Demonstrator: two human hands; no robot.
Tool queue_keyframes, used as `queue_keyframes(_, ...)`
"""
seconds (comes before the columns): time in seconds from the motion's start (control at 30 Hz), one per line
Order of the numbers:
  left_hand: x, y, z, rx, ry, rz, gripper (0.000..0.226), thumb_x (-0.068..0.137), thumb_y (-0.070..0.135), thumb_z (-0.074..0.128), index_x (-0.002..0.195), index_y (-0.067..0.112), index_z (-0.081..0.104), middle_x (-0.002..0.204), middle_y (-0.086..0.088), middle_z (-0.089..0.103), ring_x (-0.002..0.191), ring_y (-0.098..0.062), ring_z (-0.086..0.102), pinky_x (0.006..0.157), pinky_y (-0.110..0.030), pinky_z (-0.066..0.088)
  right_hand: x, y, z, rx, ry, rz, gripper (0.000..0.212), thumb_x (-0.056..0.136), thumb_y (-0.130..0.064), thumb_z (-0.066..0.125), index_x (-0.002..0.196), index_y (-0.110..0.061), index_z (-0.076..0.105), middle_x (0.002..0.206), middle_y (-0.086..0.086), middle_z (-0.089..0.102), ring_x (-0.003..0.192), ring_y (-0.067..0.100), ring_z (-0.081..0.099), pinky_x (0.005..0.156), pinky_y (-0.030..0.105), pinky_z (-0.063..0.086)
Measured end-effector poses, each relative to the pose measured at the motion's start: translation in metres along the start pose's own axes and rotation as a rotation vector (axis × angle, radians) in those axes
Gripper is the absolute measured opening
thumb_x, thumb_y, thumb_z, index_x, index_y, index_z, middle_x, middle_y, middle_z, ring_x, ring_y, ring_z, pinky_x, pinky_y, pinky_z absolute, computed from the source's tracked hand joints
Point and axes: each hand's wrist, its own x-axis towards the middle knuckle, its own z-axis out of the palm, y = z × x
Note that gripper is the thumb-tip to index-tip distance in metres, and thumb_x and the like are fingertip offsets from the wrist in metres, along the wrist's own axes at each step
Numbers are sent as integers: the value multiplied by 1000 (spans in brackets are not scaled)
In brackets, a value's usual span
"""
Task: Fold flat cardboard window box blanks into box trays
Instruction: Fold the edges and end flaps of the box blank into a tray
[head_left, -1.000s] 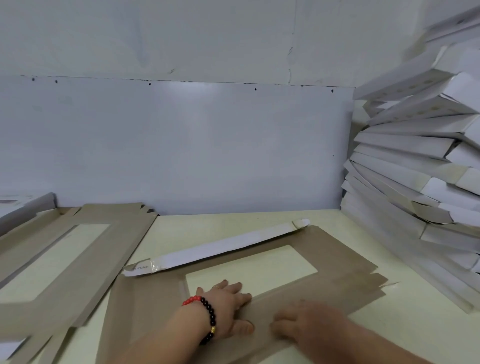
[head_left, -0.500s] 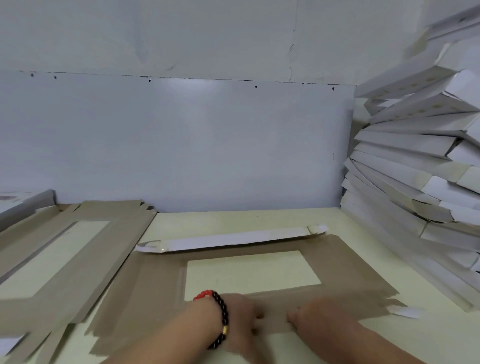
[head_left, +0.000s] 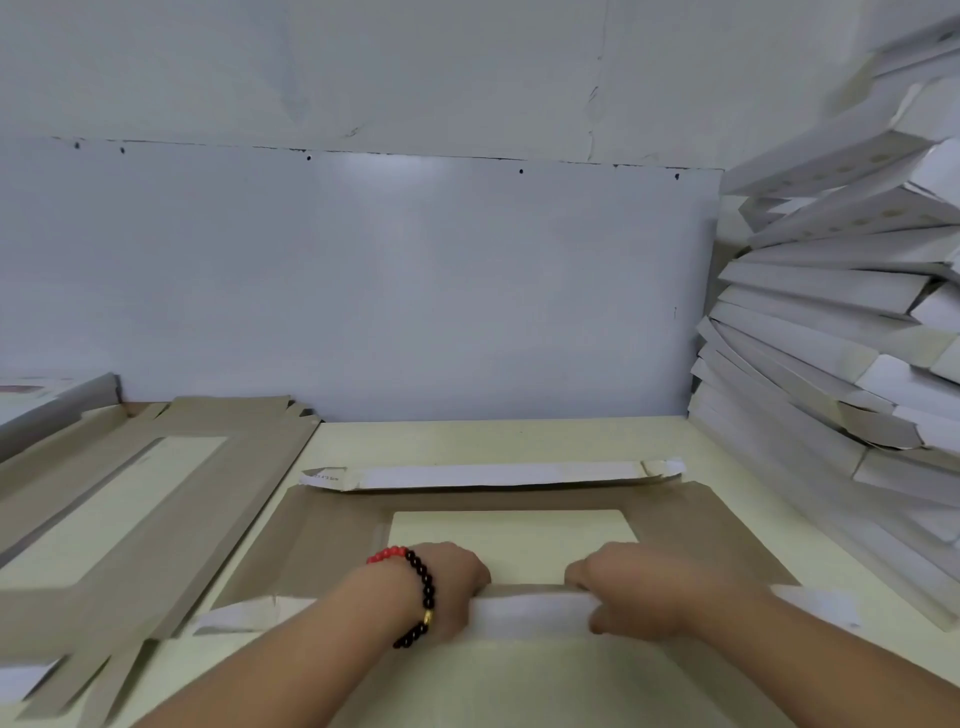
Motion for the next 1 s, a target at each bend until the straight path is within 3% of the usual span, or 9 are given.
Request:
queue_keyframes(0.1, 12, -4, -5, -88, -38, -32, 26, 91, 36, 50, 107, 17, 58, 91, 4, 55, 87, -19, 53, 73, -30, 42, 15, 2, -6, 55, -45, 56, 47, 86, -64, 52, 105, -22, 55, 81, -8, 46, 78, 18, 48, 62, 32, 38)
queue_keyframes(0.2, 18, -2, -6, -29, -11, -106, 46, 91, 58, 45, 113, 19, 53, 110, -2, 60, 90, -21, 50, 73, -33, 38, 30, 0, 2, -97, 62, 135, 69, 84, -80, 29, 110, -20, 53, 83, -3, 51, 80, 23, 50, 68, 37, 38)
queue_keyframes(0.27, 21, -2, 3, 103, 139, -141, 61, 87, 68, 40, 124, 21, 46, 120, -6, 59, 107, -28, 50, 87, -39, 37, 36, -5, 12, -146, 204, 166, 73, 87, -78, 21, 120, -20, 52, 99, 2, 61, 94, 26, 56, 91, 41, 37)
queue_keyframes(0.33, 26, 0, 19, 182, 331, -112, 71, 88, 70, 30, 141, 22, 32, 135, -8, 51, 132, -31, 36, 114, -49, 14, 40, -12, 24, -204, 414, 159, 70, 91, -69, 22, 131, -20, 52, 118, 2, 63, 116, 25, 55, 113, 48, 19)
queue_keyframes(0.47, 30, 14, 44, 117, 553, -91, 68, 96, 53, 6, 154, 18, 4, 155, -8, 27, 148, -32, 5, 113, -52, -20, 42, -40, 42, -174, 768, 129, 52, 81, -42, 60, 126, -17, 64, 126, -1, 65, 122, 22, 58, 108, 53, 21)
queue_keyframes(0.6, 34, 21, 67, 48, 527, -140, 67, 93, 46, -1, 153, 16, -10, 162, -4, -6, 144, -31, -23, 107, -49, -31, 44, -52, 61, -81, 678, 69, 58, 84, -30, 42, 139, -15, 53, 148, 3, 45, 135, 25, 44, 106, 47, 21)
queue_keyframes(0.67, 37, 15, 75, -16, 443, -203, 67, 96, 49, 4, 153, 18, -12, 162, -2, -11, 145, -28, -24, 109, -49, -28, 45, -44, 67, -53, 544, 105, 57, 96, -36, 29, 149, -16, 36, 159, 1, 21, 145, 24, 26, 112, 42, 1)
queue_keyframes(0.77, 37, -2, 82, -56, 337, -260, 69, 96, 53, 7, 153, 20, -13, 161, -2, -14, 145, -27, -23, 113, -50, -20, 50, -20, 78, 40, 335, 110, 62, 102, -44, 15, 155, -21, -8, 158, -7, -23, 147, 14, -19, 97, 32, -34)
queue_keyframes(1.0, 19, -70, 101, -58, 317, -360, 68, 94, 58, 5, 153, 27, -11, 162, 0, -11, 146, -24, -21, 113, -46, -18, 20, 65, 92, 58, 165, 350, 61, 102, -46, 11, 154, -23, -11, 160, -6, -19, 147, 12, -17, 116, 43, -12)
